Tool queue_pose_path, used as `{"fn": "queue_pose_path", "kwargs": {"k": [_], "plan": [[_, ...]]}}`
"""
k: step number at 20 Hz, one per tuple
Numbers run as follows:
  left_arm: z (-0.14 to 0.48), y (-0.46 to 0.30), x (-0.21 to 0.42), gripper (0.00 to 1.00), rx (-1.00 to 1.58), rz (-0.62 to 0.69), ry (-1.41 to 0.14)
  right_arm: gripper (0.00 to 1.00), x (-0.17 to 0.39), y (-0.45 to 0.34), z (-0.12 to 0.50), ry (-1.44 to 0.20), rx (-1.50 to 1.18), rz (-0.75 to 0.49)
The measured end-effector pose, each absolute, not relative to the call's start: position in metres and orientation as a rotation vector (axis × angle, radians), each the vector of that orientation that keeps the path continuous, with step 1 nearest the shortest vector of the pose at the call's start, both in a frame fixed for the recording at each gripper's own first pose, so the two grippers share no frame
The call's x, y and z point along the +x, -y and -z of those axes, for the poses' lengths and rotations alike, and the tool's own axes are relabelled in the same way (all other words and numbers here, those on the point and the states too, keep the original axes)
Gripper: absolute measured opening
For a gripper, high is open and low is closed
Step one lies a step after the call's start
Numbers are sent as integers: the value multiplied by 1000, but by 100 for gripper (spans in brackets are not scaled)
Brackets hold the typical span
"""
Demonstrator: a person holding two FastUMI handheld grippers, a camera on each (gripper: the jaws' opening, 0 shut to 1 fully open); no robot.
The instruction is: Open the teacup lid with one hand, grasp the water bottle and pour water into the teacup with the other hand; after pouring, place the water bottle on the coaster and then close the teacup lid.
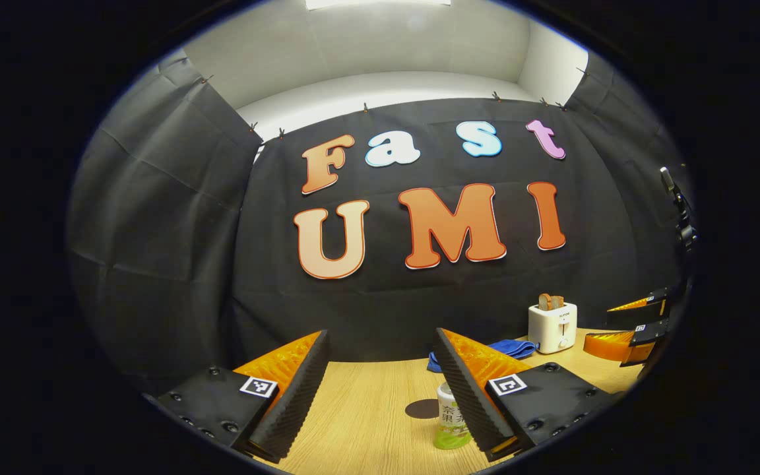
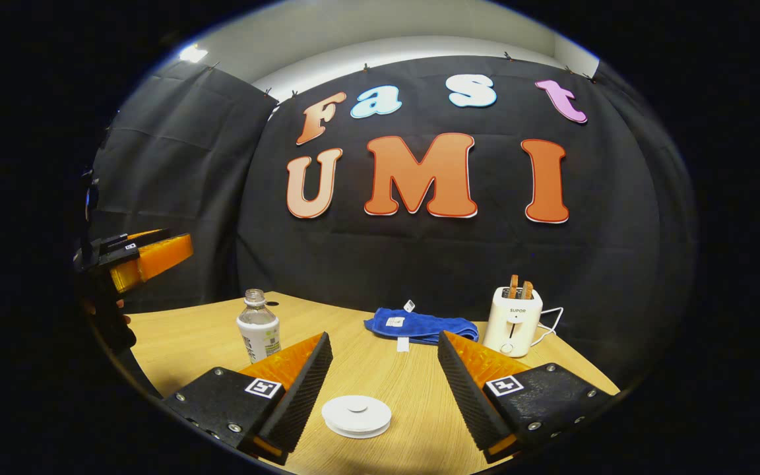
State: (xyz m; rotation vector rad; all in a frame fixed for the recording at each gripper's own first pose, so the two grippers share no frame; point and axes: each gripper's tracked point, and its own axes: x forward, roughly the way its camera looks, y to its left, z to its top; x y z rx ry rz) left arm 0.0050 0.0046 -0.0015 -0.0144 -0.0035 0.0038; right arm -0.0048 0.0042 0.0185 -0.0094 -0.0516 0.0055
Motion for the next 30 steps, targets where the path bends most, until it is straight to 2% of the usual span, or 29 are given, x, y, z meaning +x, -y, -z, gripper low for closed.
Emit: {"fn": "queue_pose_path", "kwargs": {"k": [1, 4, 5, 6, 7, 12, 24, 25, 30], "plan": [[1, -5, 5, 97, -17, -3, 4, 97, -4, -7, -21, 63, -14, -12], [4, -6, 4, 100, -18, -3, -2, 97, 2, -9, -4, 19, -24, -13], [4, -7, 4, 97, -17, -4, -2, 97, 5, -11, 4, 0, -23, -18], [4, -8, 4, 100, -14, -6, -1, 97, 8, -14, 10, -17, -23, -24], [4, -9, 3, 98, -13, -6, -2, 97, 10, -16, 16, -33, -25, -30], [4, -14, 1, 100, -10, -10, 0, 96, 22, -23, 46, -110, -31, -46], [17, -15, -1, 100, 4, -14, -31, 76, 41, -35, 114, -271, -47, -79], [18, -15, -1, 100, 5, -14, -33, 70, 42, -36, 118, -279, -50, -82], [25, -12, 1, 100, 5, -9, -50, 58, 45, -40, 122, -291, -38, -101]]}}
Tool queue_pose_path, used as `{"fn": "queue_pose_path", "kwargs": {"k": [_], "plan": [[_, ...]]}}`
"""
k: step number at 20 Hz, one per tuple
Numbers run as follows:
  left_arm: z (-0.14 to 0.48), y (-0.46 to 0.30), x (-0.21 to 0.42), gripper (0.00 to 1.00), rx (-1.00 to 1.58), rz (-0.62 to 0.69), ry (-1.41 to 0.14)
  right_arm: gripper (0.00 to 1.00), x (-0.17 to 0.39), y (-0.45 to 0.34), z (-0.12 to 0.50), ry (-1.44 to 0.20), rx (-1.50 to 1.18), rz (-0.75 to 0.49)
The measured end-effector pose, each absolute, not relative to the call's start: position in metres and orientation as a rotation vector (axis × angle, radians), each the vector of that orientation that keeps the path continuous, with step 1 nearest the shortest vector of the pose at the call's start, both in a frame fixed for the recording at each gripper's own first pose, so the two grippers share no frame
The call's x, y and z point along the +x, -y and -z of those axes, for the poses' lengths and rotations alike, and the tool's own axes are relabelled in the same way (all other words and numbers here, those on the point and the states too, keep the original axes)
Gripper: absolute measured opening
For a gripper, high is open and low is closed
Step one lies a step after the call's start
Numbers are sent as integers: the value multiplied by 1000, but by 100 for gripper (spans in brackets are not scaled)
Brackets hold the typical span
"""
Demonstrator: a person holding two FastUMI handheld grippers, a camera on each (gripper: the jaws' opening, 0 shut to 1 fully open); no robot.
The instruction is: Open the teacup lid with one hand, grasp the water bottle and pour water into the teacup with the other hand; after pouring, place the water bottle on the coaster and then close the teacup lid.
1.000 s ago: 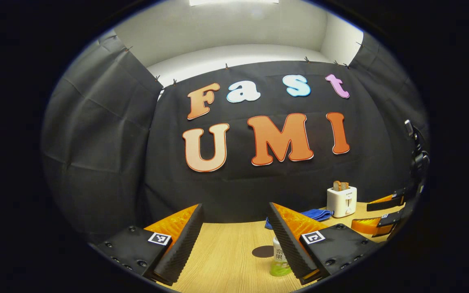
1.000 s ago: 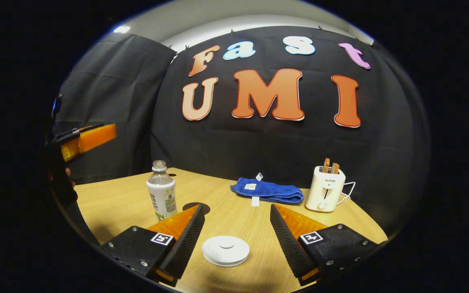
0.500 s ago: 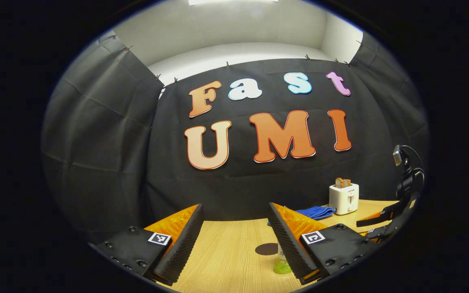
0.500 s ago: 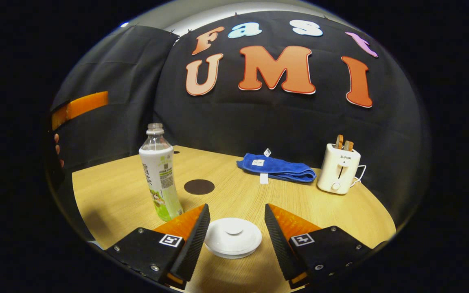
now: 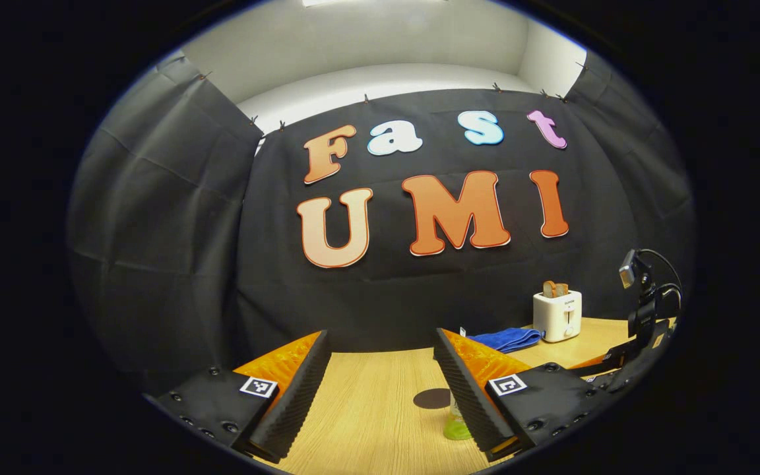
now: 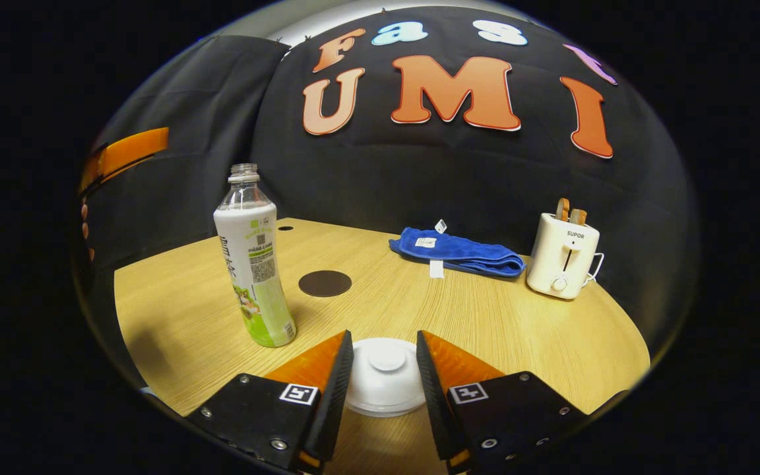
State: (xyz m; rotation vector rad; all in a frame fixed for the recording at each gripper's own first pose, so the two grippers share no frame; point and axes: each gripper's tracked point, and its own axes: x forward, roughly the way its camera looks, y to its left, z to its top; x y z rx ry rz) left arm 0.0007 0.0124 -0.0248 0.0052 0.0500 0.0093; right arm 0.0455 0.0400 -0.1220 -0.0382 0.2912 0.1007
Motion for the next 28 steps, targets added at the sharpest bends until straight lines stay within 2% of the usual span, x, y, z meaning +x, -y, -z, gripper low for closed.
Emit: {"fn": "queue_pose_path", "kwargs": {"k": [6, 9, 10, 11, 16, 17, 19, 20, 28], "plan": [[27, -9, 2, 100, 4, 1, -55, 25, 48, -37, 120, -296, 4, -98], [32, -2, 2, 100, 3, 15, -60, 22, 47, -30, 116, -287, 20, -81], [35, 3, 2, 97, 0, 28, -64, 21, 46, -30, 109, -271, 28, -82], [38, 9, 3, 100, -6, 43, -70, 20, 44, -30, 102, -250, 38, -88], [59, 48, 7, 100, -73, 146, -111, 20, 30, -14, 67, -170, 49, -65], [65, 57, 8, 96, -89, 167, -126, 20, 27, -11, 61, -157, 50, -56], [79, 70, 10, 100, -112, 197, -163, 20, 20, -1, 51, -136, 58, -37], [85, 74, 11, 98, -118, 206, -173, 20, 17, 4, 47, -128, 60, -26], [150, 101, 25, 100, -105, 250, -294, 20, -6, 40, 31, -105, 48, 65]]}}
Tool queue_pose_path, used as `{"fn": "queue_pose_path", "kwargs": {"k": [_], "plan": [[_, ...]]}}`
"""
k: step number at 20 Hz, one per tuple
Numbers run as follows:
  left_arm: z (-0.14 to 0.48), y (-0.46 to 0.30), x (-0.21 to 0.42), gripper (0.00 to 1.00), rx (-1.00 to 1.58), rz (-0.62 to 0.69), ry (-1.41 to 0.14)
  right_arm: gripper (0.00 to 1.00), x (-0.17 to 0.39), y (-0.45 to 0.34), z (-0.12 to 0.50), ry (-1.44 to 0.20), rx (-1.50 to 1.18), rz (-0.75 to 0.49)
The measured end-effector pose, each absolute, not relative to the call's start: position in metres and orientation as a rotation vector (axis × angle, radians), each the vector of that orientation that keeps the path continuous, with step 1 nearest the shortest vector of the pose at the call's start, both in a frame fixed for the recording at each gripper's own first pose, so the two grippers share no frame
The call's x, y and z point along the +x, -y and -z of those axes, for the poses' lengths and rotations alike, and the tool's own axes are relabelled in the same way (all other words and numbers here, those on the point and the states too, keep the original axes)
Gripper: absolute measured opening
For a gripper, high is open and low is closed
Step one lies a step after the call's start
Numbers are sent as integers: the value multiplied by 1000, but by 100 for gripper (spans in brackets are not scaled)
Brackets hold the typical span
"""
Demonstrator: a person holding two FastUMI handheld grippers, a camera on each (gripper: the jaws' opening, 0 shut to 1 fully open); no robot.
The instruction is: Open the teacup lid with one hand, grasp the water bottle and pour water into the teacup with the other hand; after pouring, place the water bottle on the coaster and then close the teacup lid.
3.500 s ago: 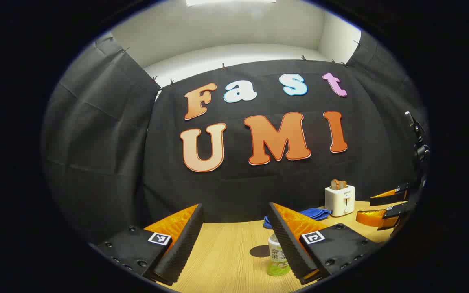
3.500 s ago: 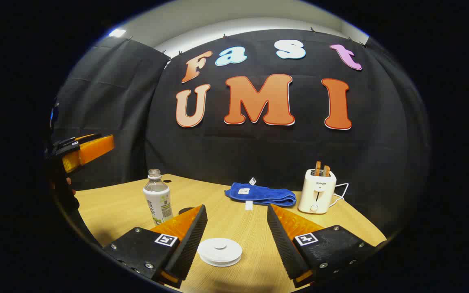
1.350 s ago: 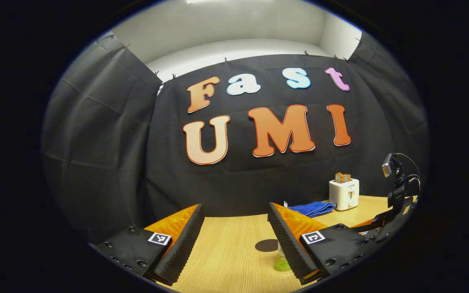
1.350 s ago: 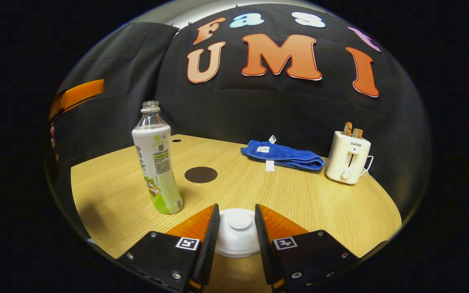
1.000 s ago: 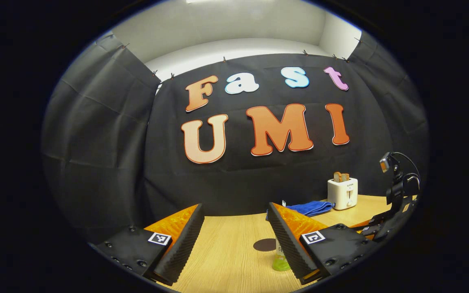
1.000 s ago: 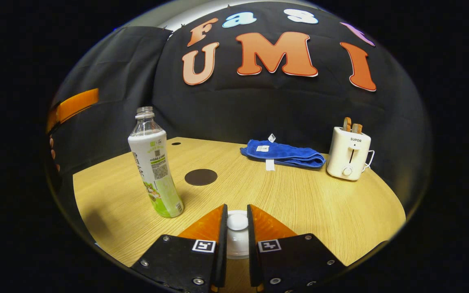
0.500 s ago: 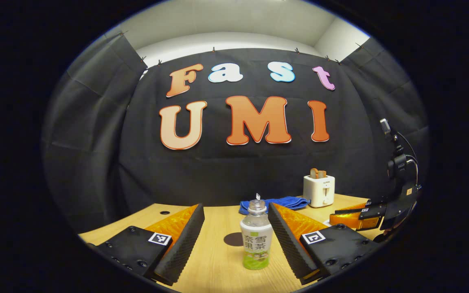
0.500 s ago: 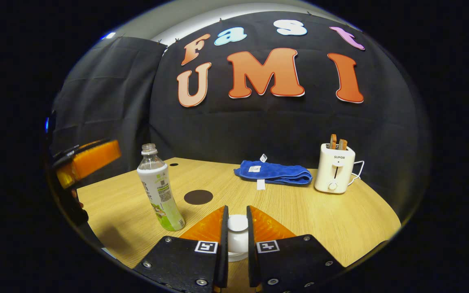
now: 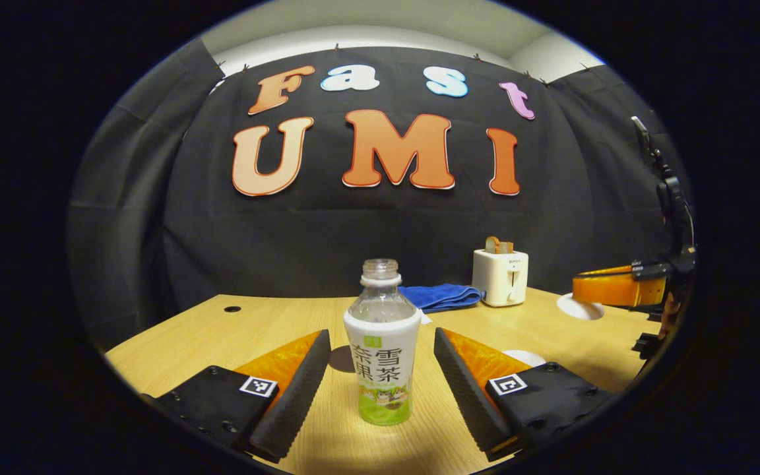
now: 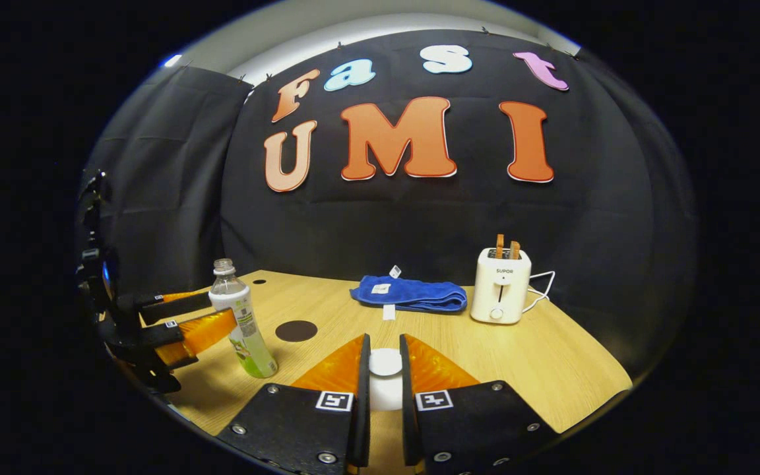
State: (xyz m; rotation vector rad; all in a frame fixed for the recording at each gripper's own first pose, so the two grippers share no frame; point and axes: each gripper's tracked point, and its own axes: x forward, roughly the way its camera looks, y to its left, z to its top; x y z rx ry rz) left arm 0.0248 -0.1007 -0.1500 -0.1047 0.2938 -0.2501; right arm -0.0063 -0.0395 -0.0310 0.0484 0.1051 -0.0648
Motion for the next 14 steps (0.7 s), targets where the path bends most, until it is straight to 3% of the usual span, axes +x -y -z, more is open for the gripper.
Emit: {"fn": "queue_pose_path", "kwargs": {"k": [9, 11, 14], "plan": [[192, 107, 41, 90, -89, 253, -388, 20, -22, 66, 23, -87, 56, 121], [198, 110, 42, 76, -89, 247, -396, 20, -24, 67, 24, -90, 56, 123], [197, 111, 43, 72, -99, 248, -395, 20, -26, 70, 25, -89, 59, 128]]}}
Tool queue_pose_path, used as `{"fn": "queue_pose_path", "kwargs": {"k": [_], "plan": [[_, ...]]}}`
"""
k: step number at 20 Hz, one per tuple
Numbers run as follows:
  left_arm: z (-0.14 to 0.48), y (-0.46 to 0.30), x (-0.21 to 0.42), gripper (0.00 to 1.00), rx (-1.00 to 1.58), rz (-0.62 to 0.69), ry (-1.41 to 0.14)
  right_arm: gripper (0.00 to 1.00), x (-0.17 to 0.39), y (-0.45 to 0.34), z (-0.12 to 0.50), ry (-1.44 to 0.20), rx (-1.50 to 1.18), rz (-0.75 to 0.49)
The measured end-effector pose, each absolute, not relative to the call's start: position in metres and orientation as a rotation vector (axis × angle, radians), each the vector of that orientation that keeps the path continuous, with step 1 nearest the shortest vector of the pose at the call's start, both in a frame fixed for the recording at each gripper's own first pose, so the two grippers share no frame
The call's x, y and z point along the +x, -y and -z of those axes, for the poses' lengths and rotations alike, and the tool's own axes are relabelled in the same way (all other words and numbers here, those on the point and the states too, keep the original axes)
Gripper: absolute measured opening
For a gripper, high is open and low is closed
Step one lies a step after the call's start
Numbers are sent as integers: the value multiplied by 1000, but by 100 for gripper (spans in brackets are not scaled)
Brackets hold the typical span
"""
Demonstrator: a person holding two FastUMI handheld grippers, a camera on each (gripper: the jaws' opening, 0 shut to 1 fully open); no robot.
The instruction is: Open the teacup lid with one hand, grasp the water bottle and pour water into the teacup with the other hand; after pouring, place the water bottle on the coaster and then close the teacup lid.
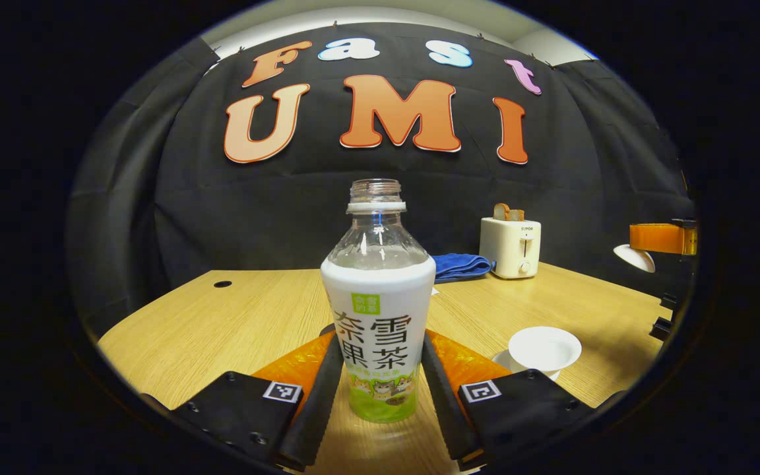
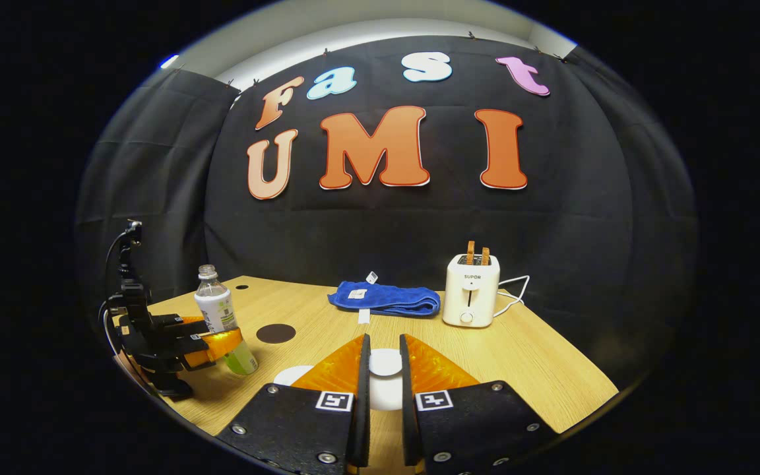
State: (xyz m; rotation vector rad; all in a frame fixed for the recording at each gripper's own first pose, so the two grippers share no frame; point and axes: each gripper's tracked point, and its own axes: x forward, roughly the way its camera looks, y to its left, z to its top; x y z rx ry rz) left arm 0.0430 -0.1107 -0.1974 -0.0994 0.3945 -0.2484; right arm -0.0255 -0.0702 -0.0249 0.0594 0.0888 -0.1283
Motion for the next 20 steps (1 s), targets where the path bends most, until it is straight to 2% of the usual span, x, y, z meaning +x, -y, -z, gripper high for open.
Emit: {"fn": "queue_pose_path", "kwargs": {"k": [6, 20], "plan": [[194, 112, 45, 67, -45, 247, -402, 20, -33, 78, 23, -79, 58, 139], [184, 99, 52, 65, 496, 243, -365, 20, -55, 104, 32, -71, 79, 180]]}}
